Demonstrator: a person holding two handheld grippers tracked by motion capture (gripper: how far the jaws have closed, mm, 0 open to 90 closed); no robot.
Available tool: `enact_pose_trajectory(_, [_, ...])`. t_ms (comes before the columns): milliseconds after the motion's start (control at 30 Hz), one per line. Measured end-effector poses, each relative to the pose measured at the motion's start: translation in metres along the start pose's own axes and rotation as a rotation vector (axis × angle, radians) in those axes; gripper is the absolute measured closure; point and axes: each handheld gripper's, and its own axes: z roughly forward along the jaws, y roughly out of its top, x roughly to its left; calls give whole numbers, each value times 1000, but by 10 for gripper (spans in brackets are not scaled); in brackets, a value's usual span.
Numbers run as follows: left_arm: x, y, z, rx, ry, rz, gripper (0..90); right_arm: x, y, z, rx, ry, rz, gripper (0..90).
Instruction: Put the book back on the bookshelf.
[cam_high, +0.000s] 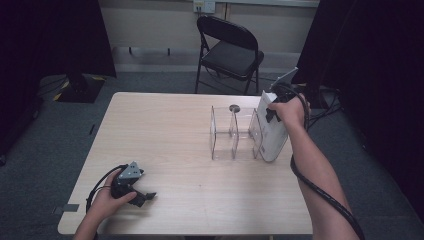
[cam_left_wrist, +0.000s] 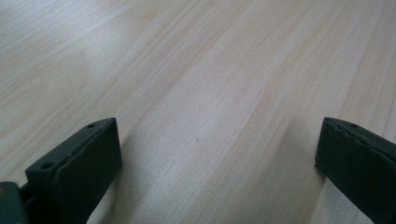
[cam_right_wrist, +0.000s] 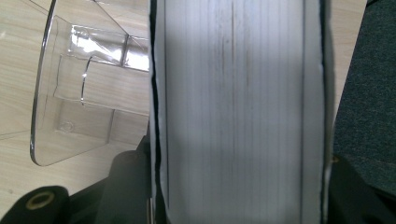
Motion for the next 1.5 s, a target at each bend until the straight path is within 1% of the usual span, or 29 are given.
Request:
enact_pose_trajectory(300, [0,0,0,0,0,1,0,0,-1,0,2,4,0,505])
enact_pose_trajectory(567, [0,0,0,0,0,0,0,-4,-2,0,-2,25,15,491])
enact_pose_trajectory(833, [0,0,0,-1,2,0,0,-6,-3,-3,-7,42,20,464])
enact_pose_trajectory(900, [0,0,0,0,5,4,0,-6,-2,-4,-6,40,16,457])
enact_pose_trajectory(933, [-1,0,0,-2,1,-3,0,-6,-2,-4,-7,41,16,454])
enact_pose_trajectory(967, [0,0,0,-1,4,5,0,-7,-3,-4,-14,41,15,449])
enact_pose_trajectory(1133, [0,0,0,-1,2,0,0,-9,-3,-6,-24,35,13,419])
enact_pose_trajectory(1200, [0,0,0,-1,4,4,0,-9,-3,-7,-30,42,11,422])
enact_pose_trajectory(1300, [0,0,0,-1,4,1,0,-7,-4,-8,-28,39,3,417])
enact_pose_trajectory(1500, [-1,0,0,-1,2,-1,0,-9,-5,-9,-35,46,-5,390])
